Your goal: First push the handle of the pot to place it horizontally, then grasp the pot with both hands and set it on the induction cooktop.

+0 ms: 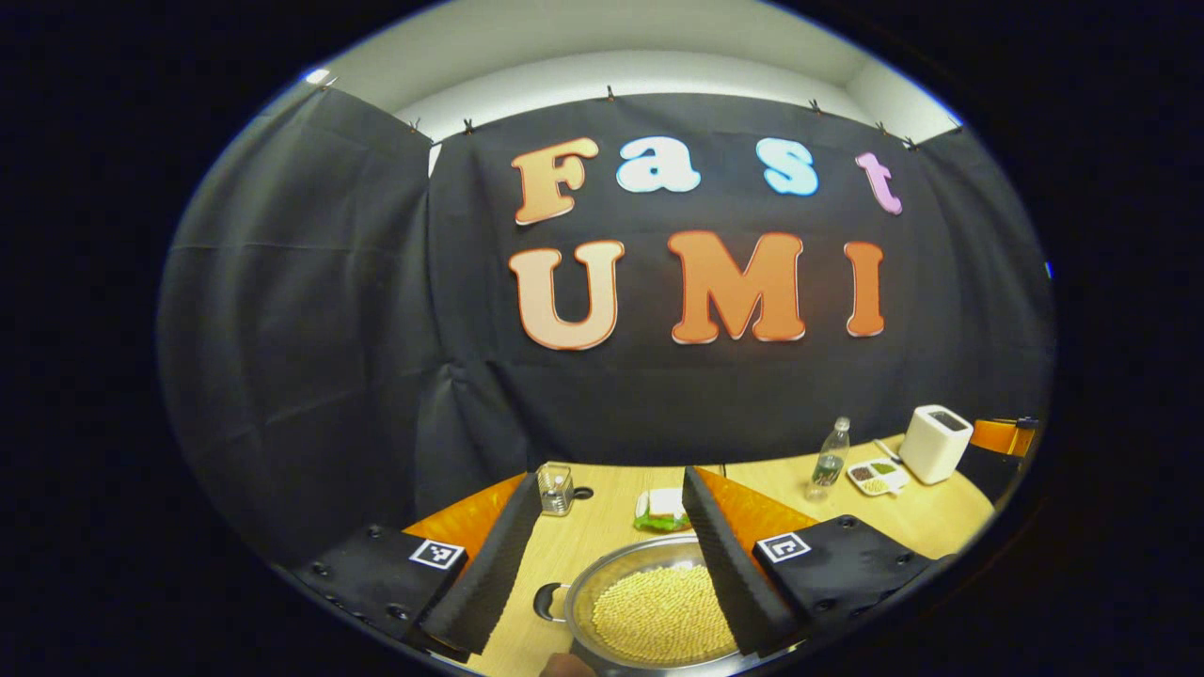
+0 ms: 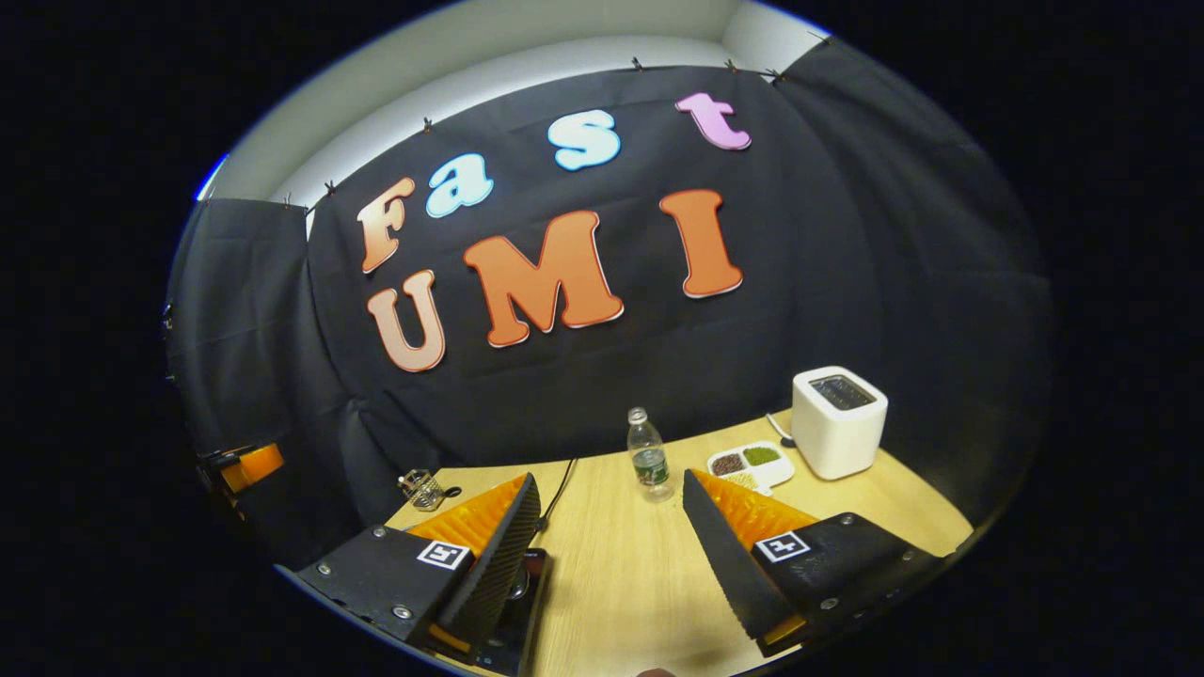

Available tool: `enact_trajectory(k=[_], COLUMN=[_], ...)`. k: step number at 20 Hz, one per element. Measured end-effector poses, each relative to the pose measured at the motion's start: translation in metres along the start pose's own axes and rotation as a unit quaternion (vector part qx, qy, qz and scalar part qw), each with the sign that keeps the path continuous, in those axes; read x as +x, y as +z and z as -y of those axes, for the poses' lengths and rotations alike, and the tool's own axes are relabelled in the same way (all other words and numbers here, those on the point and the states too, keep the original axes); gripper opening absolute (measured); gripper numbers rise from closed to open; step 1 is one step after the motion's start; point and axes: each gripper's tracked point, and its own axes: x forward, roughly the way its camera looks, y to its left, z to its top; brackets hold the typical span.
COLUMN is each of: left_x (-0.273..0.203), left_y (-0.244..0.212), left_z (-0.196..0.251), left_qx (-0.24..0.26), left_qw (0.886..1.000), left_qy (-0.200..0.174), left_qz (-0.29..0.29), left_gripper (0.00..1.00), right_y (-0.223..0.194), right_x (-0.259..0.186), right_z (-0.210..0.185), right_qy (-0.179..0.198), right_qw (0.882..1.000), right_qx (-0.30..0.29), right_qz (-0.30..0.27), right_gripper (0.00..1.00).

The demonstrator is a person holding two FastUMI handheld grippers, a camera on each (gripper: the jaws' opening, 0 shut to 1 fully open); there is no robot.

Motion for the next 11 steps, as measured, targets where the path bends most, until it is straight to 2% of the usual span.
enact_trajectory(k=[2,4,6,7,10,11], left_x=[-0.004,-0.009,-0.012,-0.017,-0.021,-0.02], left_y=[0.021,0.041,0.048,0.051,0.062,0.064], left_z=[0.006,0.018,0.036,0.049,0.07,0.079], left_qx=[-0.014,-0.017,-0.032,-0.04,-0.044,-0.047], left_qw=[0.999,0.998,0.997,0.996,0.995,0.995], left_qy=[0.007,0.012,-0.001,-0.01,-0.021,-0.028], left_qz=[0.033,0.058,0.069,0.075,0.087,0.089], left_gripper=[1.0,0.97,0.93,0.97,0.93,0.95], right_y=[0.02,0.034,0.05,0.056,0.073,0.077], right_x=[-0.015,-0.029,-0.041,-0.047,-0.065,-0.069], right_z=[0.008,0.017,0.027,0.031,0.035,0.037], right_qy=[0.003,0.003,-0.004,-0.008,-0.008,-0.008], right_qw=[1.0,0.999,0.998,0.997,0.994,0.993], right_qx=[-0.008,-0.018,-0.036,-0.045,-0.069,-0.074], right_qz=[0.019,0.034,0.053,0.063,0.09,0.095], right_gripper=[0.95,0.95,0.95,0.95,0.95,0.95])
